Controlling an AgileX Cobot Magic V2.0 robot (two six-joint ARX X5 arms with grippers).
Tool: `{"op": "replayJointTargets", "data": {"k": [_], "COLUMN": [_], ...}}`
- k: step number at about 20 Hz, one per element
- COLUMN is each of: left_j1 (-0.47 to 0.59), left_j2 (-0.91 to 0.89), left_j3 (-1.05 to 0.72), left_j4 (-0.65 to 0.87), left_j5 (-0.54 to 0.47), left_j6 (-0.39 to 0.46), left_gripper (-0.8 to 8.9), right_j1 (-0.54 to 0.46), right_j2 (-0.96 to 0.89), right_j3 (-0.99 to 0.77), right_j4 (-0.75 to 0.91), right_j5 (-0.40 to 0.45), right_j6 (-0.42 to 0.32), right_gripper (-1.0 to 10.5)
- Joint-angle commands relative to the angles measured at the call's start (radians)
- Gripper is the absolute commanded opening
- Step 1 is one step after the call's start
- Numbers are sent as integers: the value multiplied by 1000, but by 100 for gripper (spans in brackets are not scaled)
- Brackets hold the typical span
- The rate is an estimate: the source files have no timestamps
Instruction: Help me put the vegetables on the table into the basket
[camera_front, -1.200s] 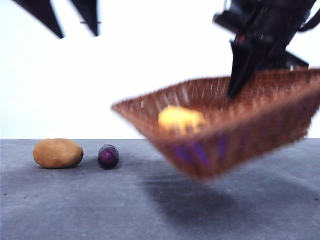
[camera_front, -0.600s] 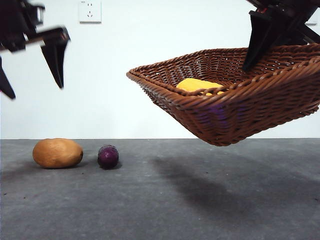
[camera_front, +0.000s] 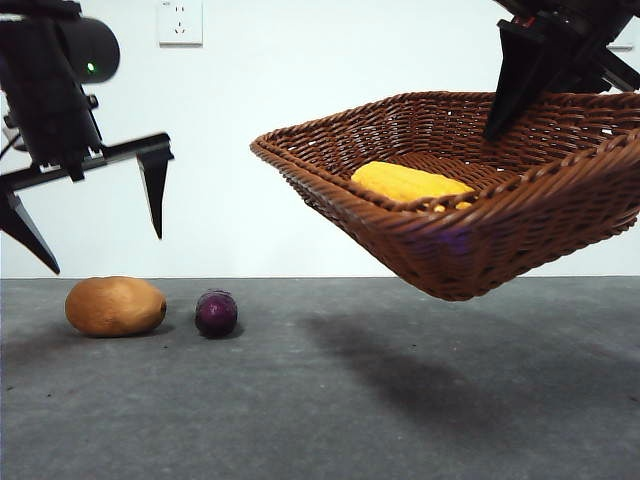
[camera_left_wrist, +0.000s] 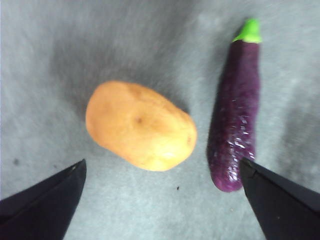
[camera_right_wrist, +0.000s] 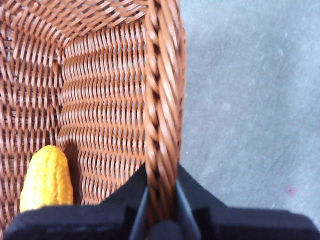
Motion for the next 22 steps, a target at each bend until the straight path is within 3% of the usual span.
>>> {"op": "replayJointTargets", "data": {"k": [1, 9, 13, 14, 19, 22], "left_j1": [-8, -8, -8, -8, -8, -13], "left_j2": [35, 117, 153, 158, 161, 161], "left_j3": [-4, -4, -4, -4, -4, -4], "left_j4": [9, 57, 85, 86, 108, 107], "left_j5": [-16, -42, -50, -53, -40, -40], "left_j6": [-65, -156, -161, -163, -144, -96], "left_gripper": [534, 534, 529, 500, 13, -8], "right_j1": [0, 0, 0, 0, 0, 0], "right_j2": [0, 0, 0, 0, 0, 0], "right_j3": [4, 3, 3, 3, 3, 3], "right_j4": [13, 23, 22, 21, 21, 21], "right_j5": [-12, -63, -63, -63, -60, -60], "right_j6": [-18, -42, -59, -60, -61, -60], "right_gripper": [-12, -12, -12, -12, -12, -12]}}
